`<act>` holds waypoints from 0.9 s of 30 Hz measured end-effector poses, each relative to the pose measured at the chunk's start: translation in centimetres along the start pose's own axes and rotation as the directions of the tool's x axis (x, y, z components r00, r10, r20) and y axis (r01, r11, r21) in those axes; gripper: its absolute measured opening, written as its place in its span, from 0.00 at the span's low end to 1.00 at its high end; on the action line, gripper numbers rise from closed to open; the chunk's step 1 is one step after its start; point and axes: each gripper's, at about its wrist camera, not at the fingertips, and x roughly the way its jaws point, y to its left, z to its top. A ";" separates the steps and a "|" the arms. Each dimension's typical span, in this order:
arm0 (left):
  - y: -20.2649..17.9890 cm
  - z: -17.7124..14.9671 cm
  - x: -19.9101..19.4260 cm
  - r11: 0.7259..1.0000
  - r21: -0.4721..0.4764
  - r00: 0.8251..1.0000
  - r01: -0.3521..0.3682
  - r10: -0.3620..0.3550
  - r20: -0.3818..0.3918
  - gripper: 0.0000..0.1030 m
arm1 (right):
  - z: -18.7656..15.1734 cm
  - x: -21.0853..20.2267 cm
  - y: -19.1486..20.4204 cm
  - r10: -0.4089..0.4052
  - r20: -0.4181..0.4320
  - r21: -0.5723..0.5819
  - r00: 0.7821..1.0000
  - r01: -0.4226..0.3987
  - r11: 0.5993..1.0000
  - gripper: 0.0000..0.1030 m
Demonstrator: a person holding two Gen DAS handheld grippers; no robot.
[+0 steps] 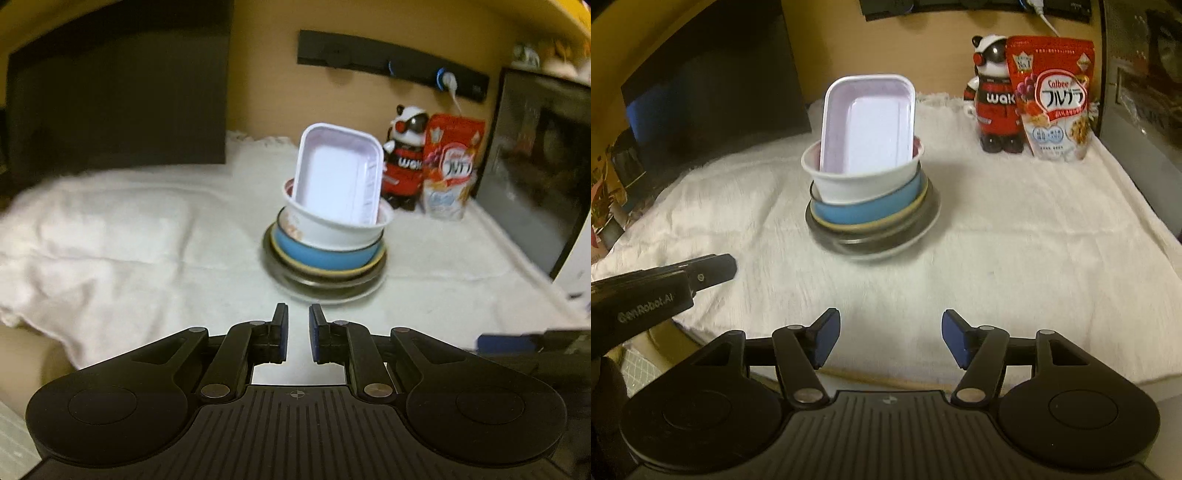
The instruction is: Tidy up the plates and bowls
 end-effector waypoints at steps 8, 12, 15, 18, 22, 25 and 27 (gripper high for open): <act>-1.4 -0.2 -0.9 0.999 0.045 0.999 0.025 -0.023 -0.031 0.14 | 0.5 -1.1 0.3 -0.014 0.016 -0.009 1.000 0.014 1.000 0.67; -1.9 -0.5 -1.1 0.997 0.037 0.997 0.061 -0.059 -0.050 0.14 | 0.6 -1.0 0.2 -0.015 0.003 -0.012 1.000 0.015 1.000 0.68; -2.0 -0.6 -0.9 0.997 0.034 0.995 0.074 -0.072 -0.065 0.14 | 0.7 -1.1 0.1 -0.013 0.002 -0.009 1.000 0.013 1.000 0.68; -2.0 -0.6 -0.8 0.996 0.037 0.994 0.080 -0.077 -0.071 0.14 | 0.8 -1.2 0.1 -0.014 -0.002 -0.011 1.000 0.014 1.000 0.68; -1.9 -0.5 -0.7 0.996 0.035 0.994 0.082 -0.080 -0.075 0.14 | 0.8 -1.0 0.2 -0.022 -0.009 -0.015 1.000 0.022 1.000 0.68; -1.8 -0.5 -0.7 0.996 0.031 0.994 0.082 -0.080 -0.077 0.14 | 0.7 -1.0 0.2 -0.022 -0.015 -0.012 1.000 0.022 1.000 0.68; -1.8 -0.6 -0.8 0.996 0.026 0.994 0.081 -0.078 -0.077 0.14 | 0.6 -1.0 0.2 -0.022 -0.018 -0.011 1.000 0.022 1.000 0.68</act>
